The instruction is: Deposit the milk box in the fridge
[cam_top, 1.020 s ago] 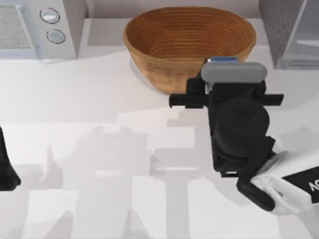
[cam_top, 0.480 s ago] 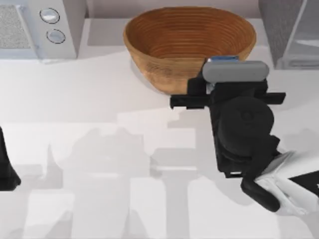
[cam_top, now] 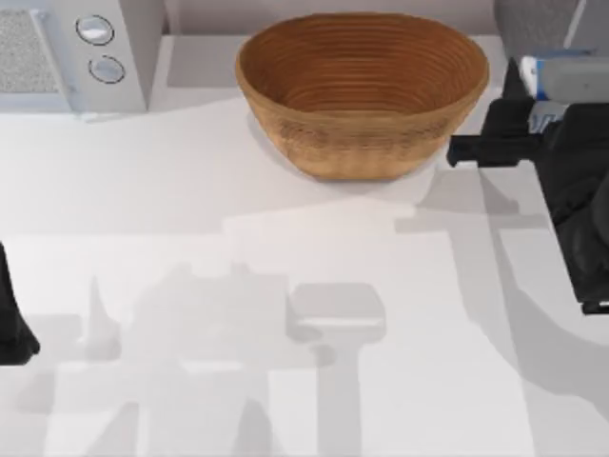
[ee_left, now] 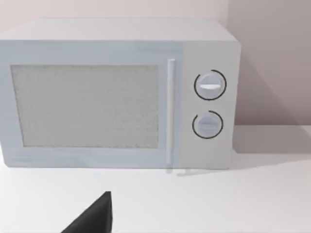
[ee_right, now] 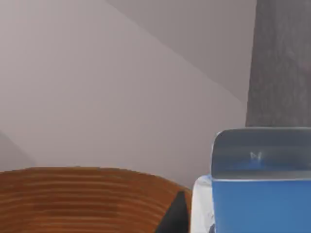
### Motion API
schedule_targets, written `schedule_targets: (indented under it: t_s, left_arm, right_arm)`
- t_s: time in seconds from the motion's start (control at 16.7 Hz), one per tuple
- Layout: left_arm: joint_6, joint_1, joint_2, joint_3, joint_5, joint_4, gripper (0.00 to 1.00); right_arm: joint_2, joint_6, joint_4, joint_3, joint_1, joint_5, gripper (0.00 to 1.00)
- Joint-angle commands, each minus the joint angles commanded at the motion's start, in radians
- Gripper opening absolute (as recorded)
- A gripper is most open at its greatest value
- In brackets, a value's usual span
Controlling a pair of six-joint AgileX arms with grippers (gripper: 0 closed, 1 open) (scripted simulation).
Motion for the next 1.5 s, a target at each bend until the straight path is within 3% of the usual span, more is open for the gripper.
schedule_targets:
  t_s: [0.42, 0.96, 1.2, 1.5]
  left_arm:
    - [0.000, 0.000, 0.000, 0.000, 0.000, 0.000, 1.00]
    - [0.000, 0.000, 0.000, 0.000, 0.000, 0.000, 1.00]
    - [0.000, 0.000, 0.000, 0.000, 0.000, 0.000, 1.00]
    - [0.000, 0.000, 0.000, 0.000, 0.000, 0.000, 1.00]
  right_arm:
    - [-0.446, 0.004, -0.286, -0.192, -0.243, -0.147, 0.00]
    - [-1.203, -0.019, -0.694, -0.404, -0.505, -0.454, 0.00]
    - [-1.353, -0.010, -0.838, -0.527, -0.598, -0.571, 0.00]
    - [-1.366, -0.008, -0.850, -0.539, -0.604, -0.583, 0.00]
